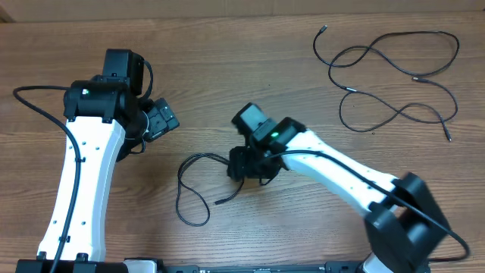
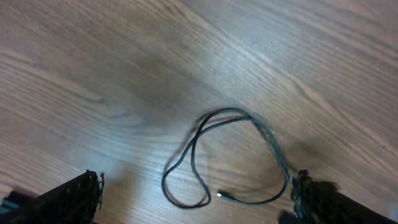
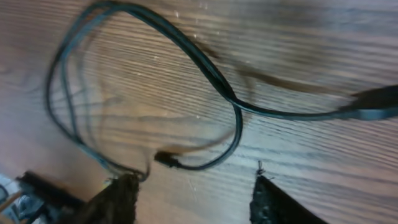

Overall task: Untangle cables
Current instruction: 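Lower the right gripper and close it on the short center cable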

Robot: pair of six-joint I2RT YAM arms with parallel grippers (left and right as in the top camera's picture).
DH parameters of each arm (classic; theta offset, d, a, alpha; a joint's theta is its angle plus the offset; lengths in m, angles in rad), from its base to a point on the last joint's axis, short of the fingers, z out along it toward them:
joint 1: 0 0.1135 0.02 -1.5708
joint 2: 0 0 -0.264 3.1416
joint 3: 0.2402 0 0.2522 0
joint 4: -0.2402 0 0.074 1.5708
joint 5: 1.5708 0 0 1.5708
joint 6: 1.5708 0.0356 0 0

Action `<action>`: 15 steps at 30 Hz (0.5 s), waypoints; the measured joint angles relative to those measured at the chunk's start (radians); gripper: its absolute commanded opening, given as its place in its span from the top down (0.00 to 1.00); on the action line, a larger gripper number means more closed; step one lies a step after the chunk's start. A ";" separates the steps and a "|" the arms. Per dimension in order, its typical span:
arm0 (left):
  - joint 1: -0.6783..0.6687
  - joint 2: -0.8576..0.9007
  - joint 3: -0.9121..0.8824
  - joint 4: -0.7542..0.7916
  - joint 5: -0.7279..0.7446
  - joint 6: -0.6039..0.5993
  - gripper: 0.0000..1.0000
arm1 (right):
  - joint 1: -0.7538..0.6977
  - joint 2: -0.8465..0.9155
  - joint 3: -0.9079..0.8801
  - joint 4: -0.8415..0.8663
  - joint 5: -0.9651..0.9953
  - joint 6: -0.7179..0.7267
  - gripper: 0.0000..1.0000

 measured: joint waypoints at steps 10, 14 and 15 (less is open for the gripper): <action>0.000 0.000 0.000 -0.019 0.000 0.000 0.00 | 0.050 0.049 -0.002 -0.027 0.065 0.188 0.57; 0.000 0.000 0.000 -0.019 0.012 0.000 0.00 | 0.066 0.050 -0.002 -0.027 0.109 0.253 0.59; 0.000 0.000 0.000 -0.019 0.016 0.000 0.00 | 0.073 0.051 -0.002 -0.026 0.123 0.272 0.59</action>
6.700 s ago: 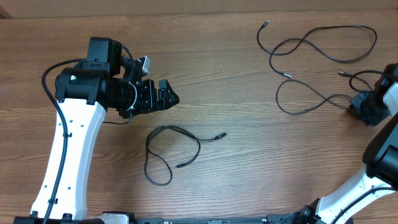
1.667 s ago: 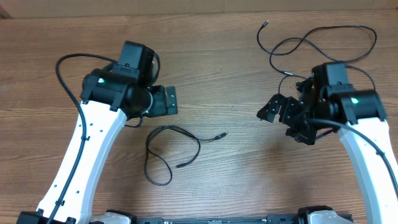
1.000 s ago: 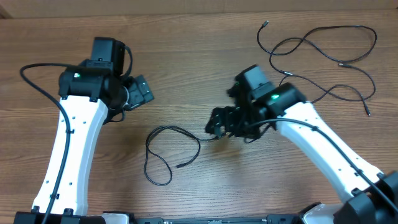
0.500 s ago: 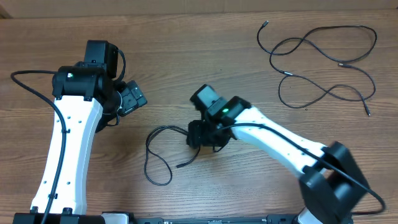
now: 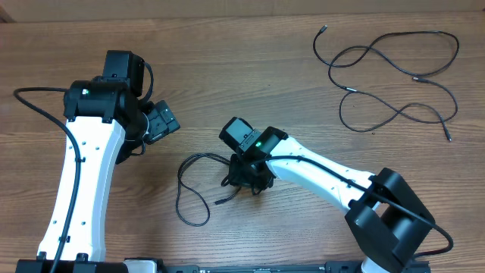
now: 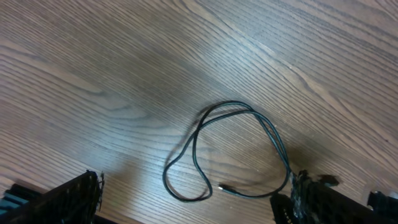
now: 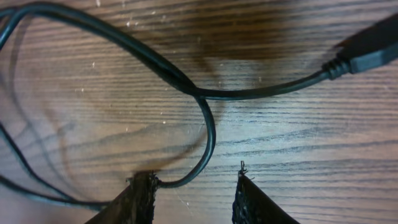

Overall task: Untangle cables
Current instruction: 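Lower the right gripper and close it on the short center cable, then lift the grasped cable upward with the right gripper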

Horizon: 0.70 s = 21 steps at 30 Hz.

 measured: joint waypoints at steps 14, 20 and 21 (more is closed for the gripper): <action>0.000 0.000 0.000 0.000 0.018 0.001 0.00 | 0.040 0.002 -0.026 0.032 0.124 0.101 0.59; 0.000 0.000 0.000 0.000 0.018 0.001 0.00 | 0.040 0.003 -0.090 0.116 0.112 0.113 0.67; 0.000 0.000 0.000 0.000 0.018 0.001 0.00 | 0.040 0.004 -0.098 0.122 0.109 0.115 0.68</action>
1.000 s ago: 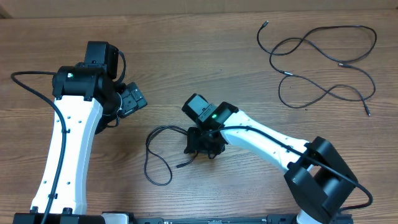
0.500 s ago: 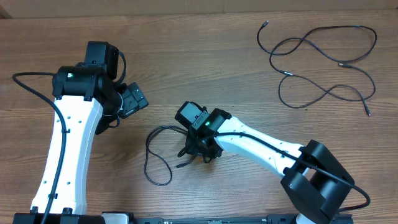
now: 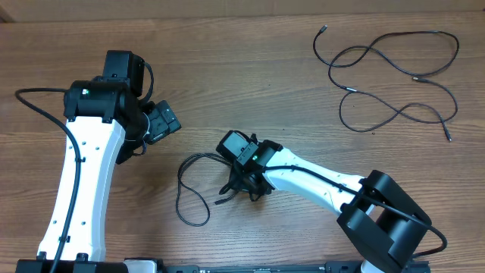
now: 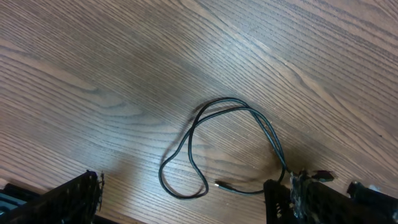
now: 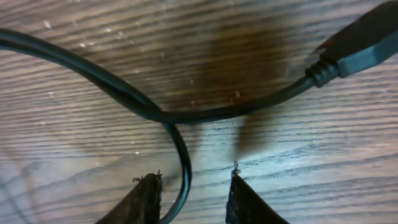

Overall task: Untangle cables
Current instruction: 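Lift the grasped cable upward with the right gripper, then move the left gripper toward the cable hanging from the right gripper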

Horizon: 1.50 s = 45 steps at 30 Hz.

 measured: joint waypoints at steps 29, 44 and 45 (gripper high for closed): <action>0.000 0.000 0.000 0.000 0.000 0.000 0.00 | -0.005 0.000 -0.050 0.024 -0.013 0.003 0.96; 0.000 0.000 0.000 0.000 0.080 0.076 0.00 | -0.043 -0.351 0.283 -0.417 0.239 -0.113 0.96; 0.000 0.000 0.000 0.000 0.088 0.087 0.00 | -0.043 -0.394 0.304 -0.435 0.270 -0.117 0.96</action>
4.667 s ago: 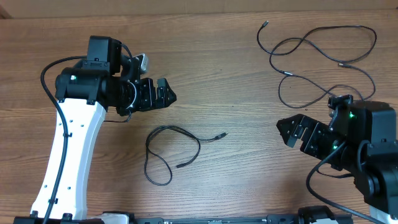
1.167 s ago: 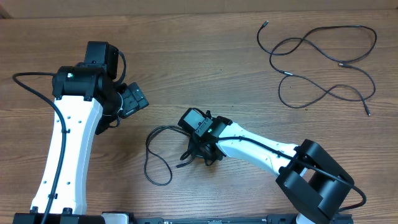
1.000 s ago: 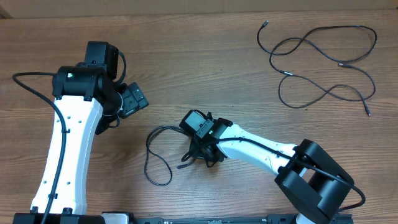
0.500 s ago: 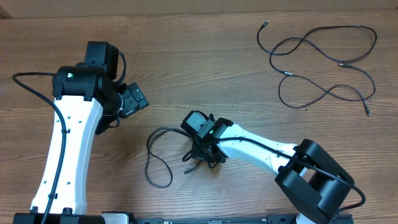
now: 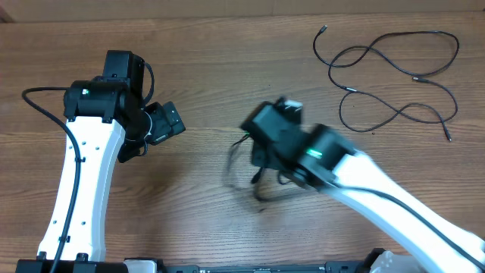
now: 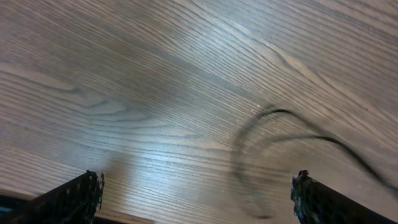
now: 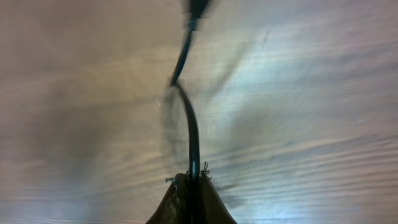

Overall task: Untangle cables
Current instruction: 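Move the left gripper toward the cable hanging from the right gripper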

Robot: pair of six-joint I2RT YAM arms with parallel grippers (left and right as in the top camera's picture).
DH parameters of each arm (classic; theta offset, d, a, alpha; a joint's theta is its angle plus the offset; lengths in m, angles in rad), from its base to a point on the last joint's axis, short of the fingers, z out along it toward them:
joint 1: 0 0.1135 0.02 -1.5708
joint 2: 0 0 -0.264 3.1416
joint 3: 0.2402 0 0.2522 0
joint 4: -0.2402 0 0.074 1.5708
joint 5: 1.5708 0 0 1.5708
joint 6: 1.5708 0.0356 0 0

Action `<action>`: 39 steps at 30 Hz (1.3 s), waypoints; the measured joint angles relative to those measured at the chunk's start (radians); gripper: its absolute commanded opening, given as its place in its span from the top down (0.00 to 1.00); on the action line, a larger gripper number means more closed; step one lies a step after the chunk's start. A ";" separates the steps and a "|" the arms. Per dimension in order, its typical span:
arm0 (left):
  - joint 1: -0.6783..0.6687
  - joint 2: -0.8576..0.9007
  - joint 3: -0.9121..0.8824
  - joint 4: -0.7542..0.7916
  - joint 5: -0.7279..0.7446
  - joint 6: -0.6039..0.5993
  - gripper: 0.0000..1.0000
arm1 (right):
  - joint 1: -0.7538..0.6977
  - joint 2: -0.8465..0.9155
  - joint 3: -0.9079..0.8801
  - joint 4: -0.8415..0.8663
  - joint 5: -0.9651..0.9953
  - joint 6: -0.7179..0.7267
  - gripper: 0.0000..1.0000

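A thin black cable hangs blurred above the table, and my right gripper is shut on it; its plug end dangles ahead. From above, that gripper is raised at the table's middle with the blurred cable trailing to its left. The left wrist view shows the same cable as a smear over the wood. My left gripper stands open at the left, with nothing between its fingers. More black cables lie tangled at the far right.
The wooden table carries only these cables. The left arm stands along the left side, and the right arm reaches in from the lower right.
My right gripper was open on the table astride the cable's crossing; now it is shut on the cable and raised, farther right. The cable has left its looped resting place. The left gripper stayed put.
The cable lay in a loop at the table's lower middle. My right gripper stood open over it, then lower and closer to the crossing at each moment. Now it holds the cable up off the wood. The left arm stayed in place, open.
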 measured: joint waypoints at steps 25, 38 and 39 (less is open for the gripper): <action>-0.181 0.000 0.000 0.163 0.383 0.367 0.00 | 0.000 -0.280 0.030 0.024 0.049 -0.010 0.96; -0.327 0.000 0.000 0.204 0.557 0.535 0.00 | 0.000 -0.280 0.030 0.096 0.039 -0.010 0.96; -0.338 0.000 0.000 0.209 0.557 0.536 0.00 | 0.000 -0.280 0.030 0.101 0.039 -0.010 0.96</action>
